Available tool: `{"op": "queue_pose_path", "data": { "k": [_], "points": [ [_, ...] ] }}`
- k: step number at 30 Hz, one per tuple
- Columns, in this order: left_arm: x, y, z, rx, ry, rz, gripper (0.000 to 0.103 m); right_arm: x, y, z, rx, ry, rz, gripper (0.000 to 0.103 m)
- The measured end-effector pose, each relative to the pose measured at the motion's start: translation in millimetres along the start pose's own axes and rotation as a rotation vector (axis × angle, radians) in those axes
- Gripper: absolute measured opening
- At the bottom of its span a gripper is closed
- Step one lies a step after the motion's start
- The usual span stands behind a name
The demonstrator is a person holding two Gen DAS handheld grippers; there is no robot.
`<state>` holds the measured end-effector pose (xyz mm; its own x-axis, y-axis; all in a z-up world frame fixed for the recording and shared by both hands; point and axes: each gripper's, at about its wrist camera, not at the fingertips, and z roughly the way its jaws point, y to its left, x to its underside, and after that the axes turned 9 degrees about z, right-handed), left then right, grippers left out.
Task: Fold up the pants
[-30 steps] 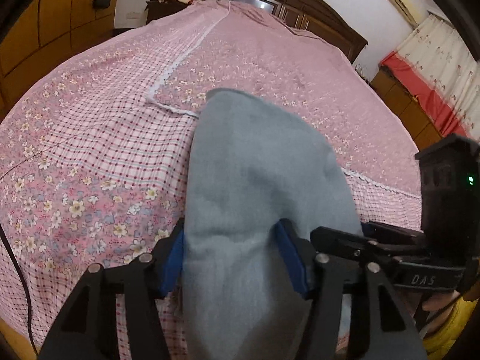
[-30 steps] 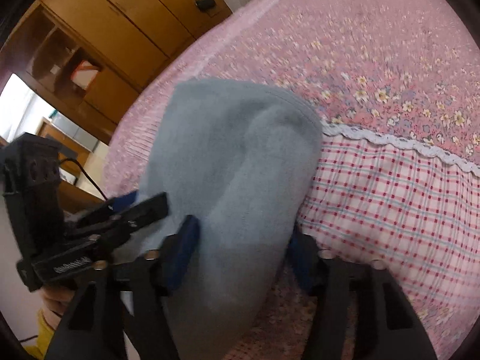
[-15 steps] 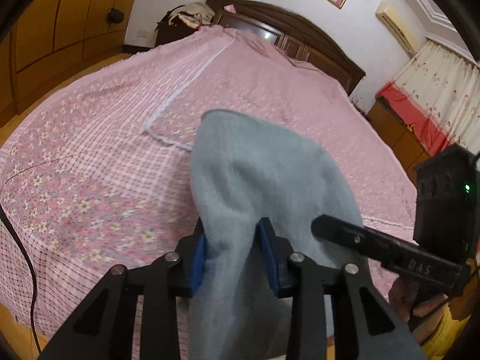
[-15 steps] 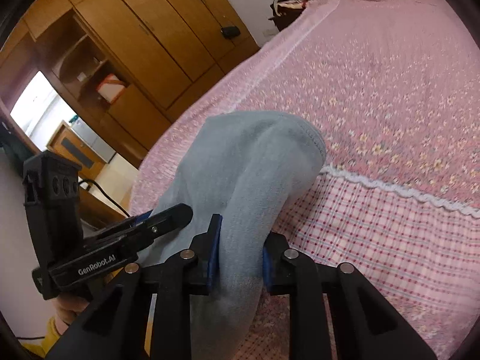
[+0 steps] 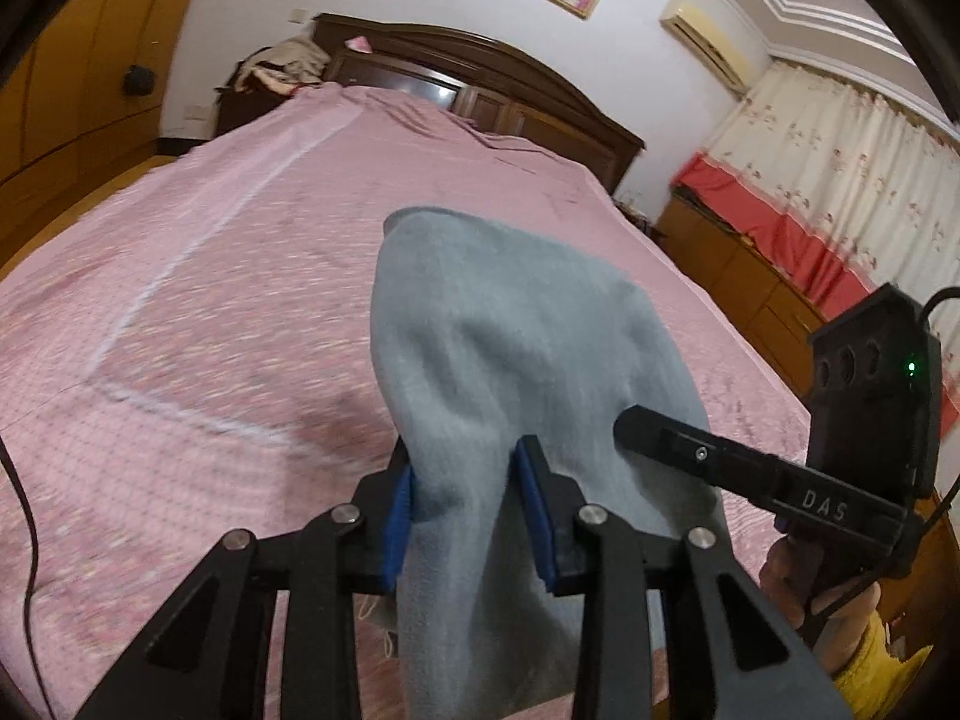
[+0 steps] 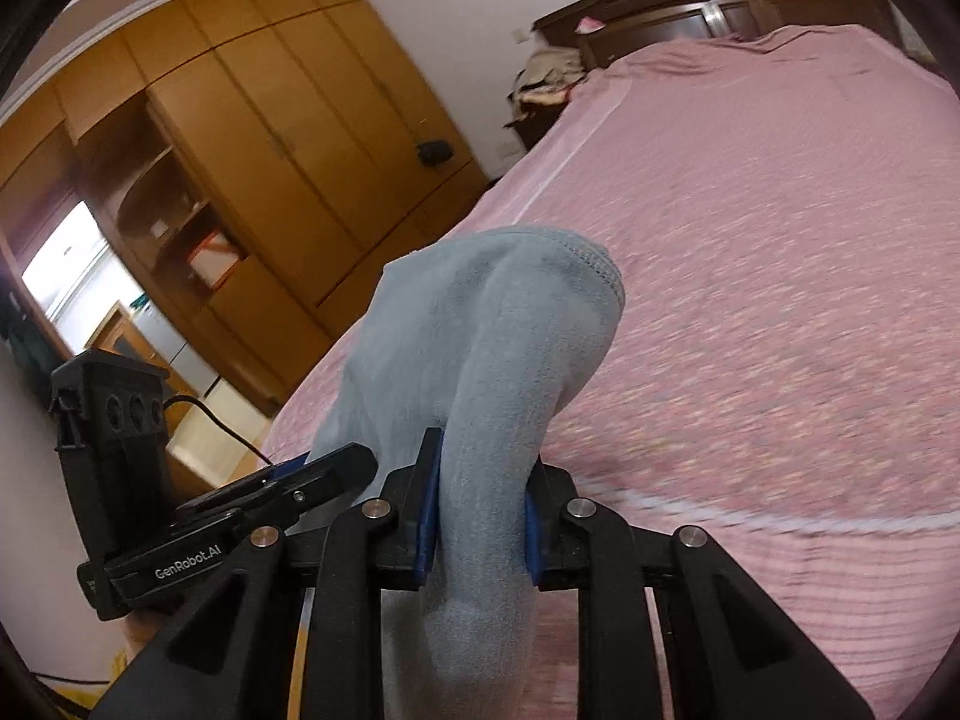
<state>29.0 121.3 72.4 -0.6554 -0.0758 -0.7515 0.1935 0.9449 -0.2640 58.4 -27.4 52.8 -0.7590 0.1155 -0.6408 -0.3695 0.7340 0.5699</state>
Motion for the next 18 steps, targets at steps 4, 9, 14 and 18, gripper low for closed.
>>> {"op": "queue_pose_path", "data": {
  "k": [4, 9, 14, 18],
  "points": [
    [-12, -29, 36, 0.041, 0.024, 0.005, 0.034, -10, -29, -16, 0.054, -0.017, 0.023, 0.023],
    [-21, -57, 86, 0.081, 0.061, 0.004, 0.034, -24, -69, -30, 0.126, -0.015, 0.043, 0.023],
    [-19, -79, 133, 0.082, 0.124, 0.023, 0.033, -33, -111, -27, 0.2, 0.008, 0.071, 0.023],
    [-16, -82, 162, 0.087, 0.158, 0.052, 0.033, -29, -147, -18, 0.25, 0.036, 0.104, 0.025]
  ]
}}
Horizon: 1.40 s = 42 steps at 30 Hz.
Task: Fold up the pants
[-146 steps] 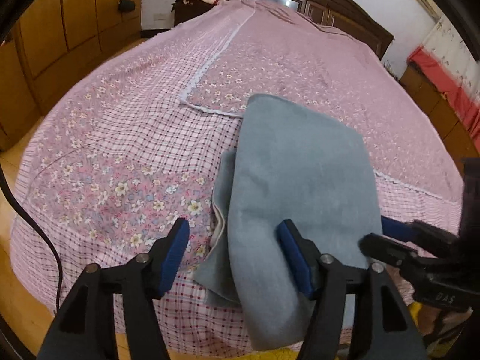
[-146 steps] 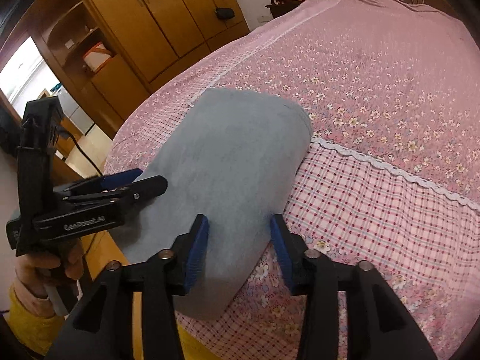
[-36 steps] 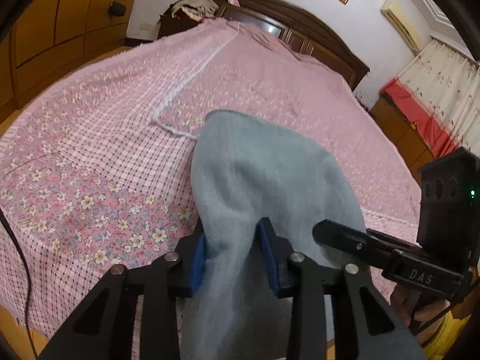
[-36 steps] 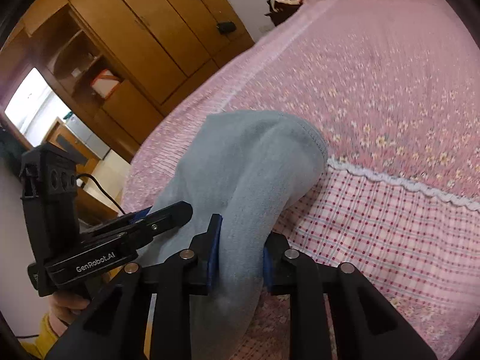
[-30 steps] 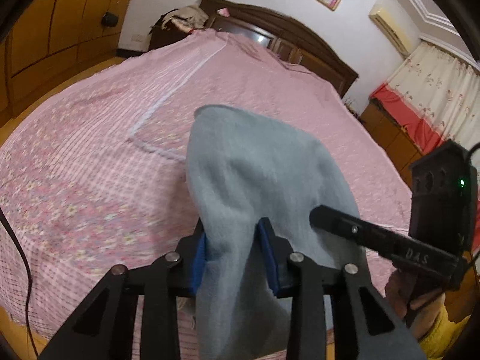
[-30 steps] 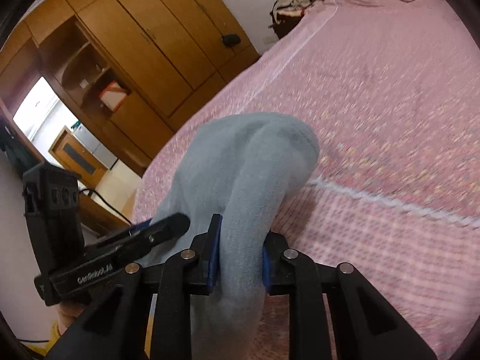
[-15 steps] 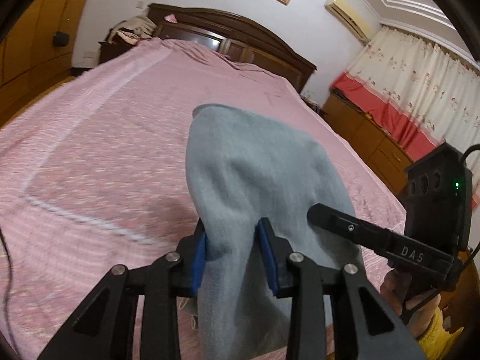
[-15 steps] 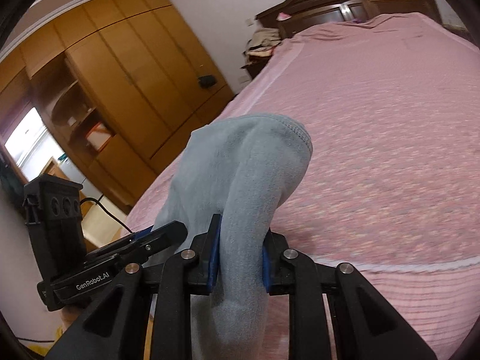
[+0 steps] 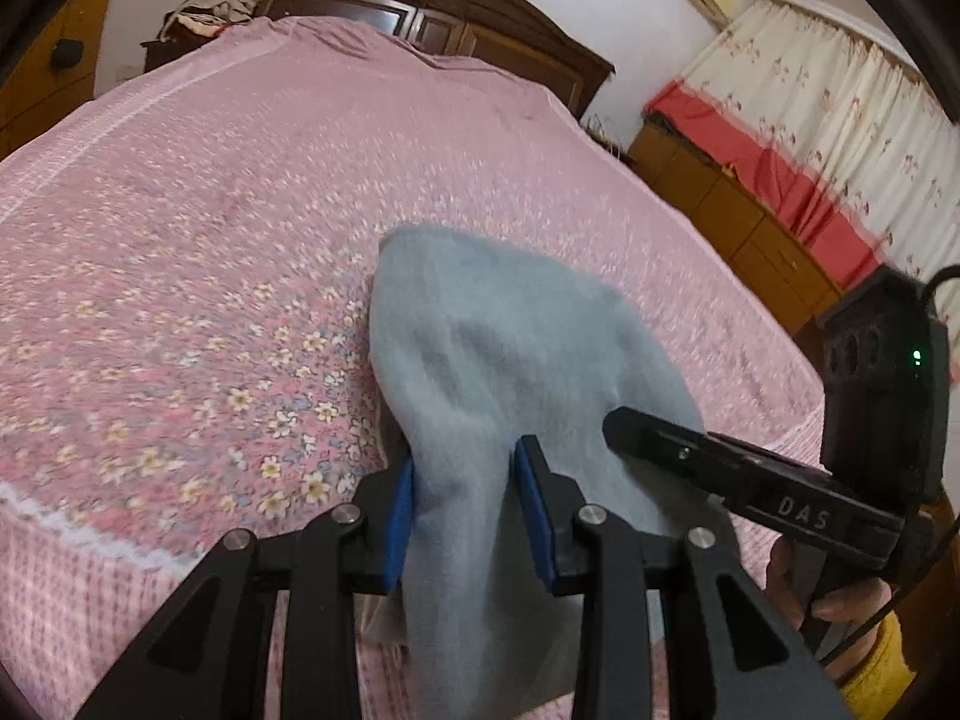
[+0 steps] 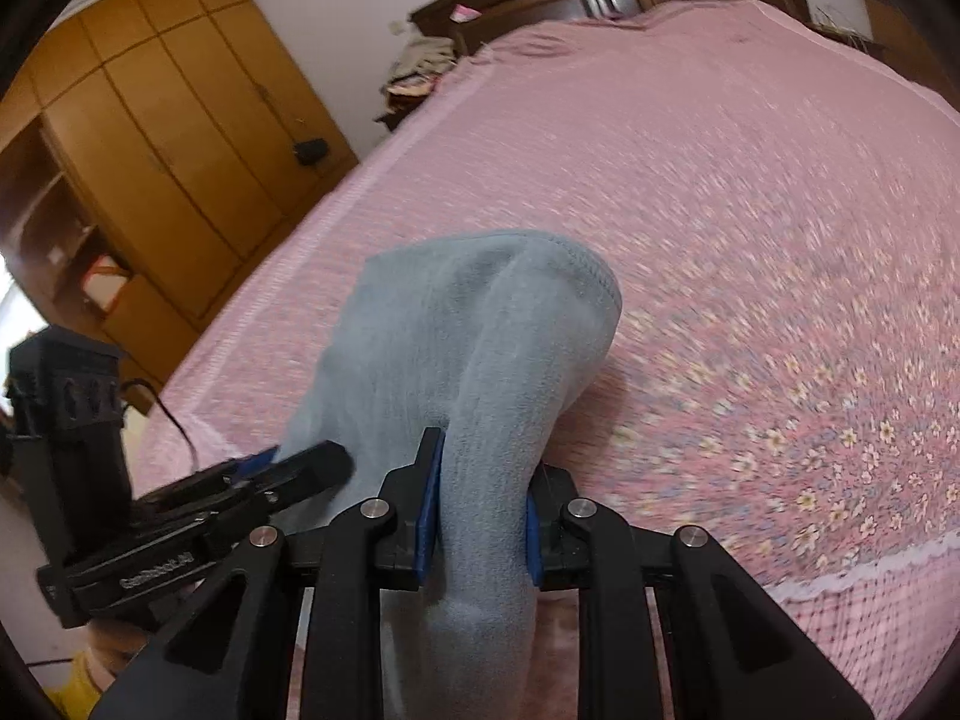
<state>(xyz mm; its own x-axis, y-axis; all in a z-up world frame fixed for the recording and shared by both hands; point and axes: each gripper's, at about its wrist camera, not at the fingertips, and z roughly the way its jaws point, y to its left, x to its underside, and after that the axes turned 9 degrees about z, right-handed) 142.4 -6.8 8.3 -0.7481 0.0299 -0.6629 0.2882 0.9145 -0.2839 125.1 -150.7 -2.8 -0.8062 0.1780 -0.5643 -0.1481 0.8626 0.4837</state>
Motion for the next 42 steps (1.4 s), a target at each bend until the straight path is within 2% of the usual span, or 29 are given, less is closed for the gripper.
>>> {"op": "queue_pose_path", "data": {
  "k": [5, 7, 13, 16, 20, 22, 25, 27, 31, 34, 36, 39, 42],
  "points": [
    [5, 10, 10, 0.012, 0.03, 0.012, 0.033, 7, -14, 11, 0.02, -0.004, 0.039, 0.031],
    [4, 8, 0, 0.01, 0.034, 0.027, 0.032, 7, -8, 8, 0.045, -0.01, 0.024, 0.032],
    [-19, -13, -39, 0.037, -0.025, 0.108, 0.032, 7, 8, -14, 0.106, -0.029, 0.014, 0.033],
    [-23, -20, -36, -0.027, -0.025, 0.169, 0.032, 12, 12, -21, 0.15, -0.042, 0.007, 0.033],
    [-16, -12, -22, -0.077, 0.02, 0.154, 0.03, 14, 12, -21, 0.18, -0.033, -0.016, 0.034],
    [-12, -9, -14, -0.133, 0.035, 0.183, 0.03, 12, 13, -17, 0.187, -0.025, -0.018, 0.034],
    [-8, -9, -1, -0.163, 0.076, 0.222, 0.03, 12, 13, -12, 0.187, -0.019, -0.021, 0.034],
    [-9, -8, -1, -0.153, 0.087, 0.206, 0.029, 15, 13, -12, 0.192, -0.014, -0.02, 0.034],
    [-18, -13, -29, -0.076, 0.021, 0.18, 0.029, 16, 19, -28, 0.215, -0.061, -0.019, 0.034],
    [-30, -25, -44, 0.004, -0.033, 0.195, 0.029, 19, 27, -49, 0.211, -0.124, -0.037, 0.034],
    [-39, -33, -39, 0.025, -0.048, 0.239, 0.029, 16, 32, -51, 0.184, -0.138, -0.05, 0.034],
    [-42, -32, -13, 0.052, 0.017, 0.224, 0.028, 16, 36, -41, 0.155, -0.099, -0.056, 0.031],
    [-24, -27, 2, 0.027, 0.109, 0.207, 0.025, 24, 31, -26, 0.16, -0.045, -0.042, 0.028]
  ]
}}
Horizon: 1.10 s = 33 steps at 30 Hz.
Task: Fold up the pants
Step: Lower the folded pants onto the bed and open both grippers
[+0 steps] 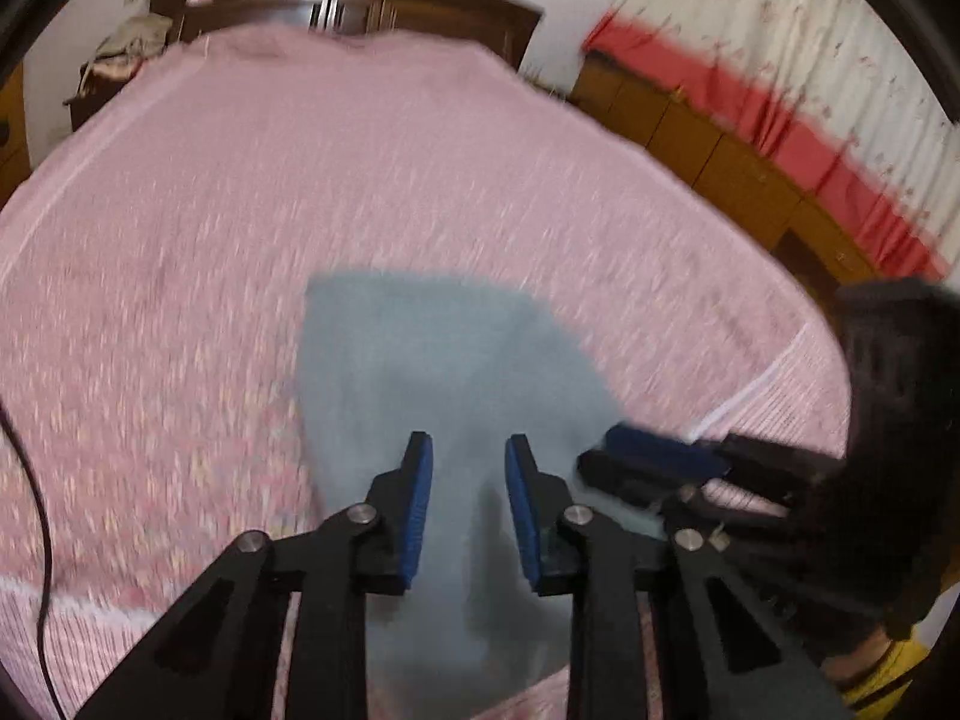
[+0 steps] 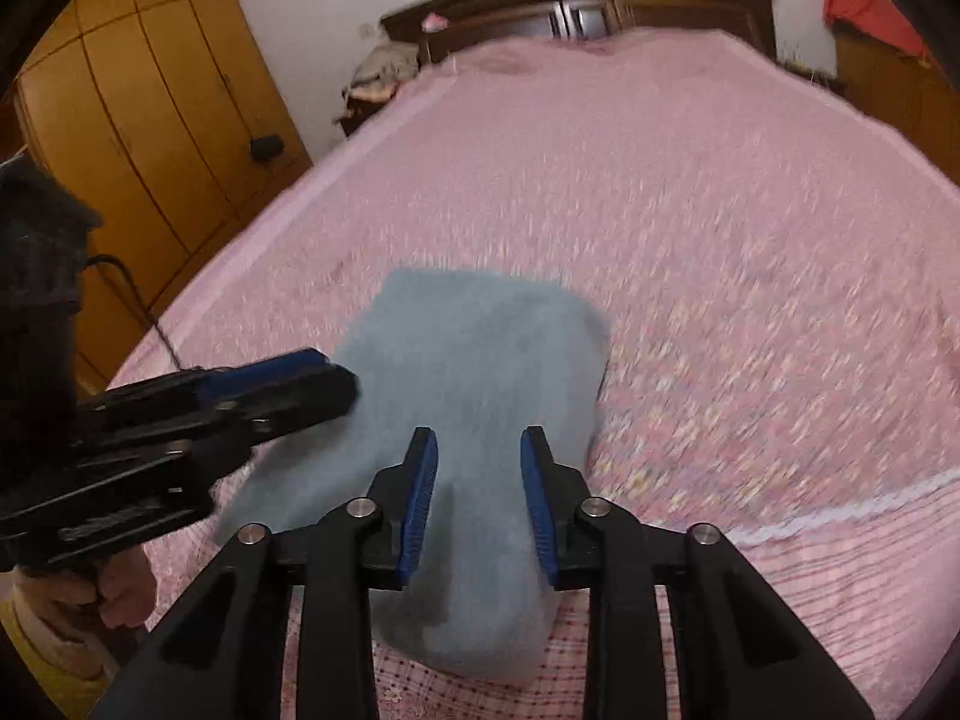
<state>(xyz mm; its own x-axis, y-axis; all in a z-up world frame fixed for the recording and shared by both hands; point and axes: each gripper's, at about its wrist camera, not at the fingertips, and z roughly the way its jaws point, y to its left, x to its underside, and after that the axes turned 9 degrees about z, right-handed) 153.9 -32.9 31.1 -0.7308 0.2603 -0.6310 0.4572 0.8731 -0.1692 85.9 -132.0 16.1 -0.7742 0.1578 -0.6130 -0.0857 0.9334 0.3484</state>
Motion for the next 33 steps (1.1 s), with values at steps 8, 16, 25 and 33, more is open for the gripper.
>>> {"op": "queue_pose_path", "data": {
  "k": [8, 16, 25, 33],
  "points": [
    [49, -18, -24, -0.046, 0.041, 0.102, 0.025, 30, 1, -14, 0.007, 0.01, -0.041, 0.028],
    [72, -22, -25, -0.097, 0.055, 0.126, 0.025, 65, -5, -30, 0.0, -0.004, -0.031, 0.028],
    [75, -19, -23, -0.098, 0.044, 0.087, 0.025, 69, -16, -38, -0.022, 0.019, -0.036, 0.028],
    [77, -18, -31, -0.118, 0.044, 0.034, 0.027, 70, -16, -32, 0.027, 0.024, -0.034, 0.028]
  ]
}}
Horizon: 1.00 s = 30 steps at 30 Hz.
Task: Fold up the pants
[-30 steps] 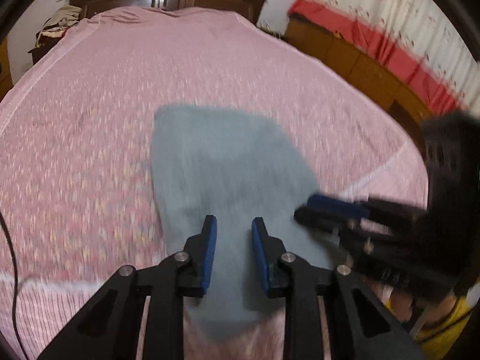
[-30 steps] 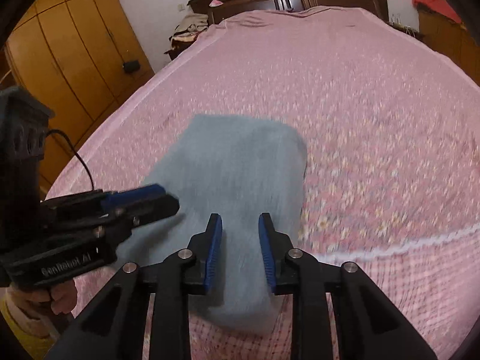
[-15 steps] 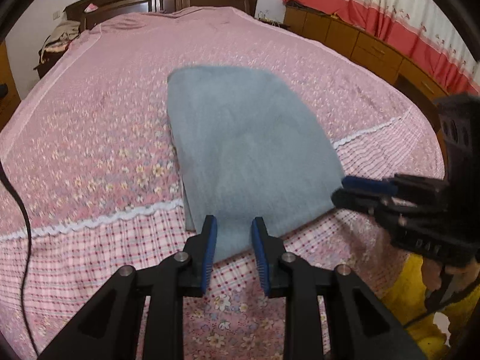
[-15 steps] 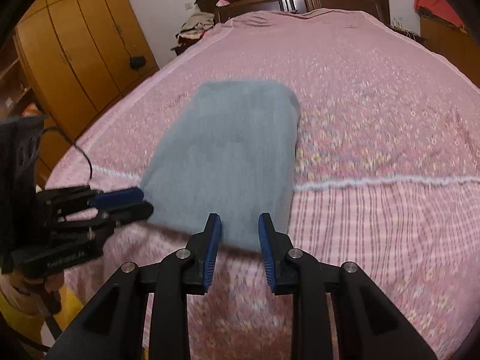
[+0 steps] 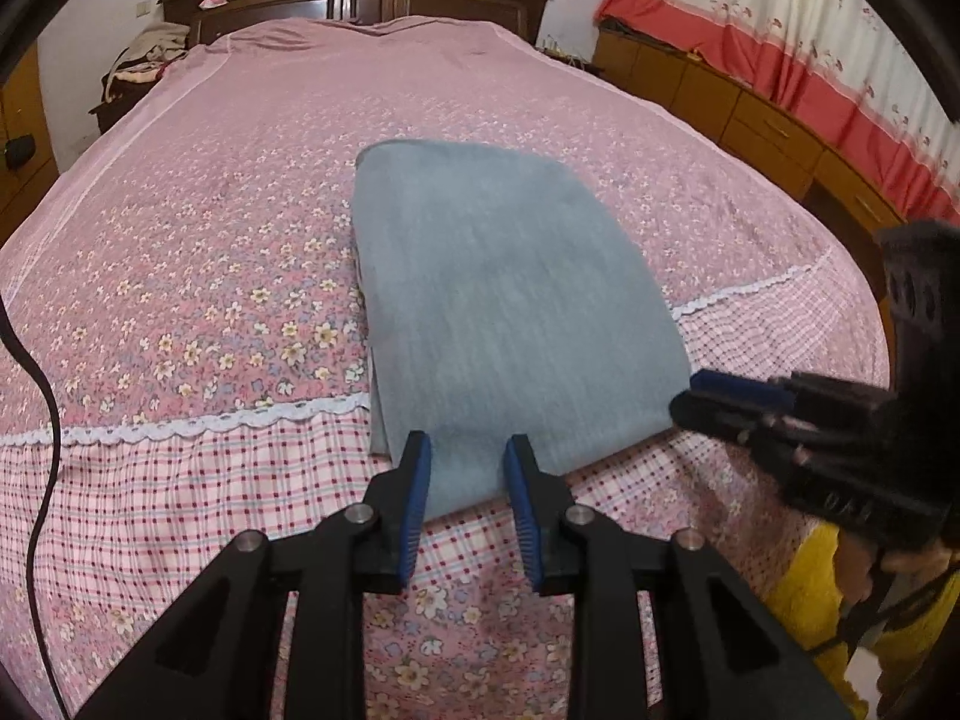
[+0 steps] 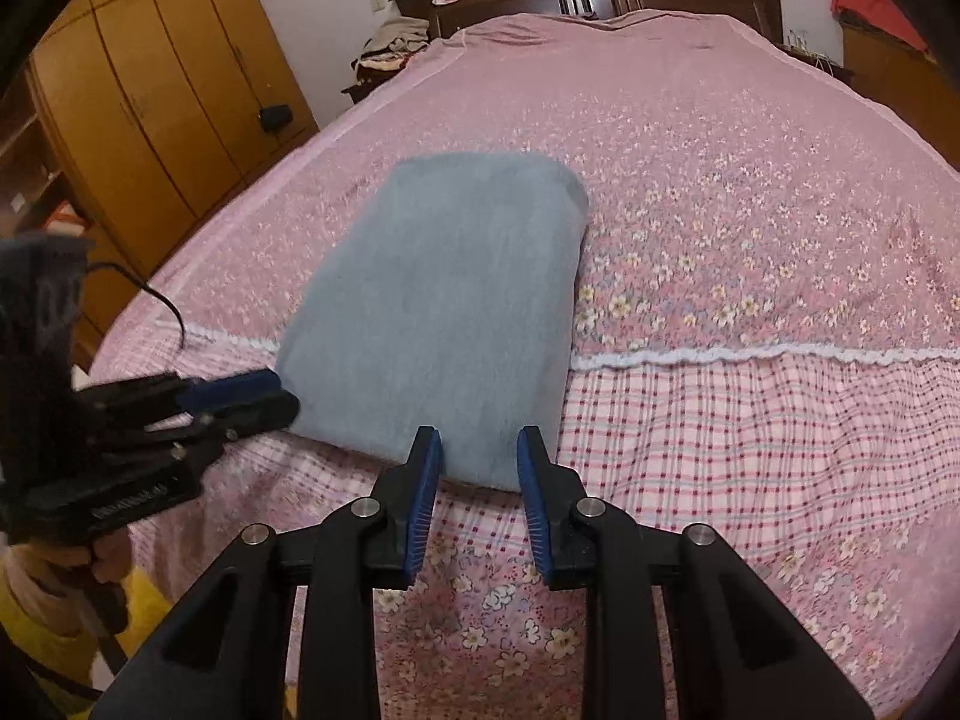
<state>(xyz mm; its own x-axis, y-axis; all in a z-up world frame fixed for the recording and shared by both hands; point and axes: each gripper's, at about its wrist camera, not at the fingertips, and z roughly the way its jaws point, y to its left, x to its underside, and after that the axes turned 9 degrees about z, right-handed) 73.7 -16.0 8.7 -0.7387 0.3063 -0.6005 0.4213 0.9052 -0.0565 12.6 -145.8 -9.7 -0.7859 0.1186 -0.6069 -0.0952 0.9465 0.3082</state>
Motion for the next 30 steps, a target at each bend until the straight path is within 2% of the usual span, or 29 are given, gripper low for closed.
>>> {"op": "queue_pose_path", "data": {
  "k": [4, 6, 7, 9, 13, 15, 18, 22, 26, 30],
  "points": [
    [-1, -9, -2, -0.043, 0.005, -0.016, 0.034, 3, 4, -4, 0.023, -0.012, -0.001, 0.03],
    [-1, -14, -4, -0.058, -0.001, -0.033, 0.047, 4, 5, -7, 0.021, -0.014, 0.002, 0.035],
    [1, -14, -5, -0.061, -0.002, -0.047, 0.05, 6, 5, -9, 0.022, -0.01, 0.005, 0.036],
    [5, -12, -7, -0.07, 0.0, -0.08, 0.052, 10, 2, -16, 0.037, -0.004, 0.007, 0.043],
    [15, -6, -16, -0.128, 0.006, -0.111, 0.053, 15, 2, -26, 0.029, -0.014, 0.0, 0.043],
    [17, -6, -21, -0.149, 0.013, -0.119, 0.057, 18, 2, -29, 0.021, -0.017, 0.002, 0.043],
    [21, -9, -29, -0.159, 0.016, -0.137, 0.064, 22, 3, -36, 0.008, -0.023, 0.009, 0.043],
    [25, -14, -37, -0.163, 0.013, -0.175, 0.067, 31, 3, -46, 0.005, -0.032, 0.016, 0.045],
    [25, -19, -43, -0.183, -0.003, -0.184, 0.075, 44, -2, -63, 0.014, -0.05, 0.019, 0.058],
    [22, -26, -46, -0.202, -0.008, -0.201, 0.08, 49, -9, -75, 0.031, -0.073, 0.038, 0.065]
  ]
}}
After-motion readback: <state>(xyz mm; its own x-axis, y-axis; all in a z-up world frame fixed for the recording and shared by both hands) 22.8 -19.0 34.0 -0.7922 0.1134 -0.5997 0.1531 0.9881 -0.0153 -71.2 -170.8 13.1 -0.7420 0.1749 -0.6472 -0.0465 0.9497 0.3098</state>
